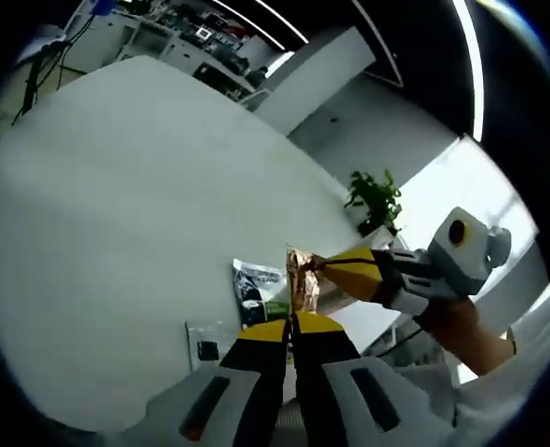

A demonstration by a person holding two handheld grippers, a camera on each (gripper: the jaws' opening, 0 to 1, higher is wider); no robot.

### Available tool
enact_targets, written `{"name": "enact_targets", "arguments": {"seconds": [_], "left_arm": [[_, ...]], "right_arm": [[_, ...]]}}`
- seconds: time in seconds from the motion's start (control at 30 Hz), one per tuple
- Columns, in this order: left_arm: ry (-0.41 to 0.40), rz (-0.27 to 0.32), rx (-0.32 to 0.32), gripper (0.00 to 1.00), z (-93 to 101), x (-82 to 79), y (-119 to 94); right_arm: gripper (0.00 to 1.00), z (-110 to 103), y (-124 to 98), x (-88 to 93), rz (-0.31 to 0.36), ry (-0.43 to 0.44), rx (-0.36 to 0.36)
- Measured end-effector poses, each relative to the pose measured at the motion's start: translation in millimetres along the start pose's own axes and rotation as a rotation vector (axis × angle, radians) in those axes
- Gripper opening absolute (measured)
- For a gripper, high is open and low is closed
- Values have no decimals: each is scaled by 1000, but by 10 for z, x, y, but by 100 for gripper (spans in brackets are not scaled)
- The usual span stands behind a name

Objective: Arrange the skincare products in the storage area until every visible bottle or jar stands upright without overlapping.

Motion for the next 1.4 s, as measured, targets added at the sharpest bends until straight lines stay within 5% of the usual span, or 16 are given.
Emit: {"name": "enact_targets", "arguments": {"seconds": [0.77, 1.4], "left_arm": [[-73, -141, -79, 5, -594, -225, 598], [-20, -225, -128, 6, -776, -298, 825]], "right_arm": [[1, 340, 903, 159, -201, -41, 97], [1, 387, 1082, 259, -298, -68, 112]]}}
Point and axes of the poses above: the point that each gripper's makers call its tool centre point, and the gripper's own axes: y roughly forward along the fingers, z roughly to its right, x roughly out of its underside, the point moved 10 cm from there along -y, roughly backward along the fingers, and after that the axes turned 12 degrees about -z, right-handed, at the moved point
